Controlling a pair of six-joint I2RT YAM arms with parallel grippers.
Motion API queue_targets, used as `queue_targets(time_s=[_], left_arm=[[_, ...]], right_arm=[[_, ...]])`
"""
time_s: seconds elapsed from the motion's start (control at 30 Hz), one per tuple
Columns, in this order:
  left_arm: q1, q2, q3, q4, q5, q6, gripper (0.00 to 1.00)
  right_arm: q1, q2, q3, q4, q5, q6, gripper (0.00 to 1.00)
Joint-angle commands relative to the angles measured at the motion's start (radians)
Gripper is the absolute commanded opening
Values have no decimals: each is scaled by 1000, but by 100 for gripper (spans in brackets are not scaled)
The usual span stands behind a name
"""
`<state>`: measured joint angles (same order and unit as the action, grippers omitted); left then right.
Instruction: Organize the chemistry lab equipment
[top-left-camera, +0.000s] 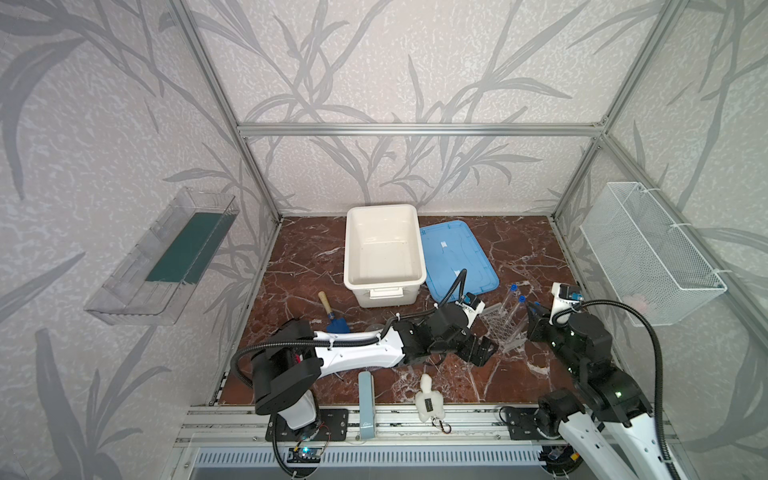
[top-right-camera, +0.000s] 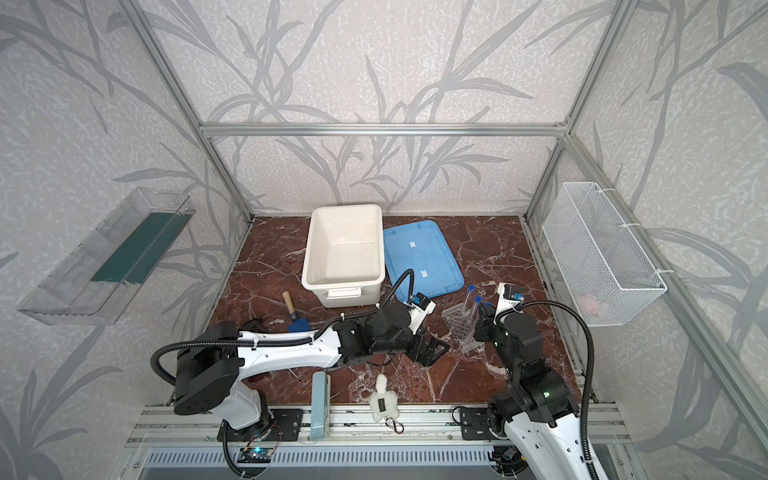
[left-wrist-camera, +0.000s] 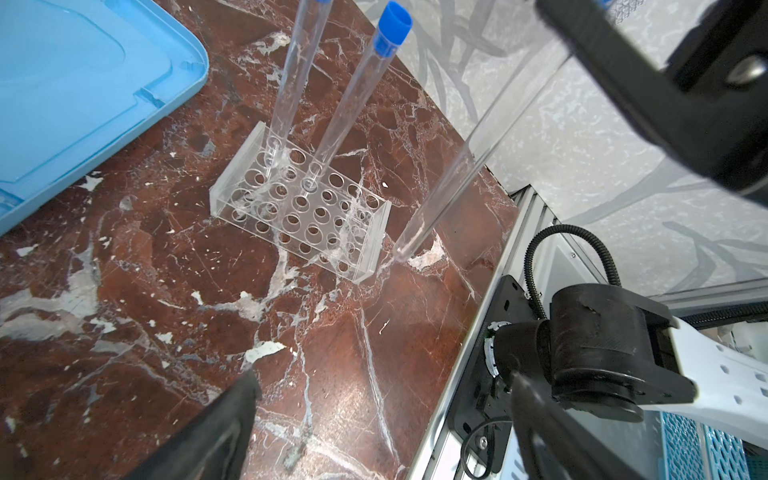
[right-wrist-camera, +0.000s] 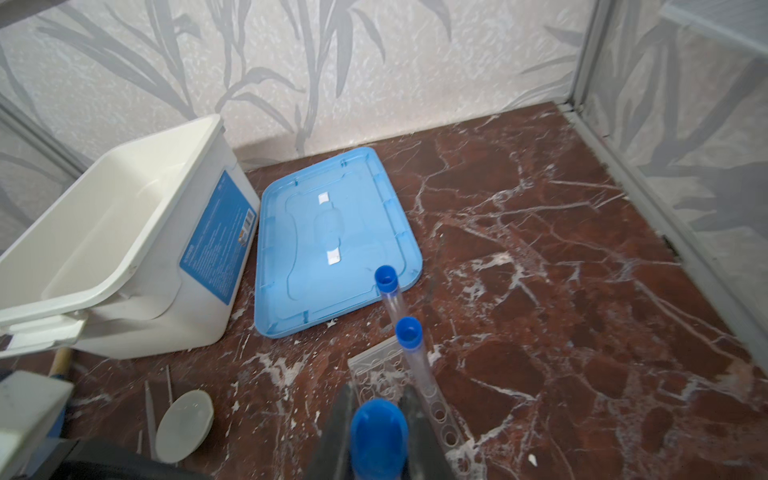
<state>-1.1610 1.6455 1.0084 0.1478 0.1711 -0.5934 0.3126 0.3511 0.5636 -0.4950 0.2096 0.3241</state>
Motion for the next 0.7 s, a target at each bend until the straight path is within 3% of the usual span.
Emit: queue_targets(time_s=[0.0,0.23,0.67], left_arm=[[6,29,32,18,22,-21,96],[6,59,45,14,32,-24,96],[6,126,73,45,65,-49,96]], right_arm=[[3,-41,-42,81,166,-67,18],[3,-105,-168,271,237,-134,20],[3,-17,-284,403,201,-98,22]])
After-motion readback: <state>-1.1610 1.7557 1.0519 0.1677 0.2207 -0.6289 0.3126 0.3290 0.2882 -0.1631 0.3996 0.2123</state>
